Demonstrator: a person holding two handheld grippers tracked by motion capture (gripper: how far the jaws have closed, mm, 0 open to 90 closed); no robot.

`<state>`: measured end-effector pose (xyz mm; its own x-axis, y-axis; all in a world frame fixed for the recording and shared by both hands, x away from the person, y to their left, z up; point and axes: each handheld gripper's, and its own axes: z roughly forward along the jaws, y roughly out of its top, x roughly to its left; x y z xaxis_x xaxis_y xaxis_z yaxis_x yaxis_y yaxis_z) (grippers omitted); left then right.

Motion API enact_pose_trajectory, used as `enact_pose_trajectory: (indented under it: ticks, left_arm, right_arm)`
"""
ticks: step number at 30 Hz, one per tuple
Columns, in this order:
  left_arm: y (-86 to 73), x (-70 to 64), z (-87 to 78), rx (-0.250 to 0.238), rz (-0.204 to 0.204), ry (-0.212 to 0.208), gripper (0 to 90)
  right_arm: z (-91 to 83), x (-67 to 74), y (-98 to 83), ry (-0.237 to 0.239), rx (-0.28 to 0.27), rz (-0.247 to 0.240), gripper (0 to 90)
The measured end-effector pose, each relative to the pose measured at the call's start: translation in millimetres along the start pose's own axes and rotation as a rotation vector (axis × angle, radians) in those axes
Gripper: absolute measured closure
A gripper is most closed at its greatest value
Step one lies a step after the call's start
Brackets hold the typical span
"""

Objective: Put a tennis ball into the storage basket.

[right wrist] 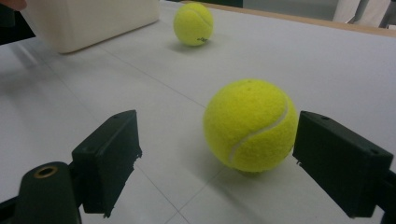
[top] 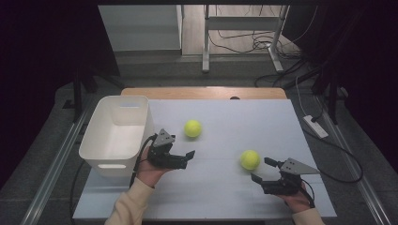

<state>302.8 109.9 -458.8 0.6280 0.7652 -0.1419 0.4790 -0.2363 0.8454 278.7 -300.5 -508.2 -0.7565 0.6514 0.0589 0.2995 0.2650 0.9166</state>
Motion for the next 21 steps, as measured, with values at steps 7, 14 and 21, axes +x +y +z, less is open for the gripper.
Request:
enact_pose_trajectory:
  ticks: [7,14,21]
  left_arm:
    - [12.2,-1.6,8.8,0.026,0.035,0.023,7.0]
    - [18.0,5.5,19.9,0.052,0.031,0.047,6.9]
    - [20.9,11.1,29.0,0.068,0.023,0.057,7.0]
  right_arm:
    - [0.8,-0.3,-1.4,0.006,0.005,0.002,14.5]
    - [1.1,-0.9,-1.8,0.005,0.005,0.002,14.5]
    - [1.9,-1.0,-2.0,-0.002,0.009,0.004,14.5]
